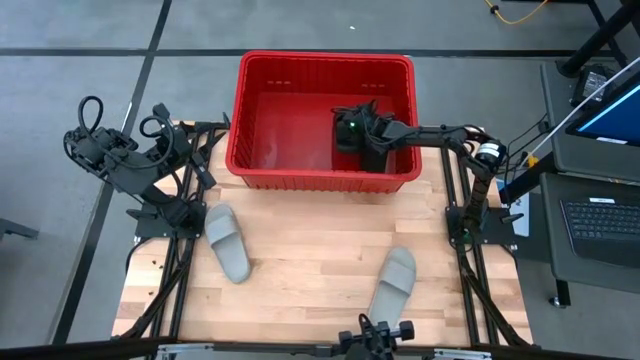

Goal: Pick and place slides into bin
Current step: Put the black slide into the red bin

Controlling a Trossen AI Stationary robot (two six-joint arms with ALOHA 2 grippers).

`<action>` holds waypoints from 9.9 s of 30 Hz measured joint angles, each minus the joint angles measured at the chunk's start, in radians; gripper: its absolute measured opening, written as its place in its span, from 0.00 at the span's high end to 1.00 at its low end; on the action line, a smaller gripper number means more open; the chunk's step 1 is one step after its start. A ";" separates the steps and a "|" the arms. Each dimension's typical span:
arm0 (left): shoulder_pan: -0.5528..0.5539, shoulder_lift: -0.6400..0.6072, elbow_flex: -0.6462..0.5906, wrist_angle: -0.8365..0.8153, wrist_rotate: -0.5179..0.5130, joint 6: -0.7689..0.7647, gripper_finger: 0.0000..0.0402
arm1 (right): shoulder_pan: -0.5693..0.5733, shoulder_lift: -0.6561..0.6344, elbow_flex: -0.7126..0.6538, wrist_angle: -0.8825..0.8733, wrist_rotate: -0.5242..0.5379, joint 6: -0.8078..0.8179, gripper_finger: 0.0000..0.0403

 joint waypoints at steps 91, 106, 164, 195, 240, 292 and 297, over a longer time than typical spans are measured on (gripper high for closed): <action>0.000 0.000 0.000 0.000 0.008 0.000 0.78 | 0.003 -0.024 0.006 -0.109 -0.165 -0.104 0.64; 0.000 0.000 0.000 0.000 0.008 0.000 0.78 | 0.006 -0.075 0.006 0.008 -0.361 -0.178 0.64; 0.000 0.000 0.000 -0.001 0.121 -0.017 0.78 | -0.073 -0.008 0.164 -0.187 -0.537 -1.048 0.72; 0.000 0.000 0.000 -0.001 0.121 -0.018 0.78 | -0.049 0.060 0.164 -0.144 -0.485 -1.100 0.64; 0.000 0.000 0.000 -0.001 0.121 -0.018 0.78 | -0.075 0.096 0.165 -0.086 -0.446 -1.123 0.64; 0.000 0.000 0.000 -0.001 0.121 -0.018 0.78 | -0.040 0.094 0.257 -0.421 -0.367 -1.227 0.96; 0.000 0.000 0.000 -0.001 0.121 -0.018 0.78 | -0.035 0.094 0.258 -0.436 -0.403 -1.225 0.96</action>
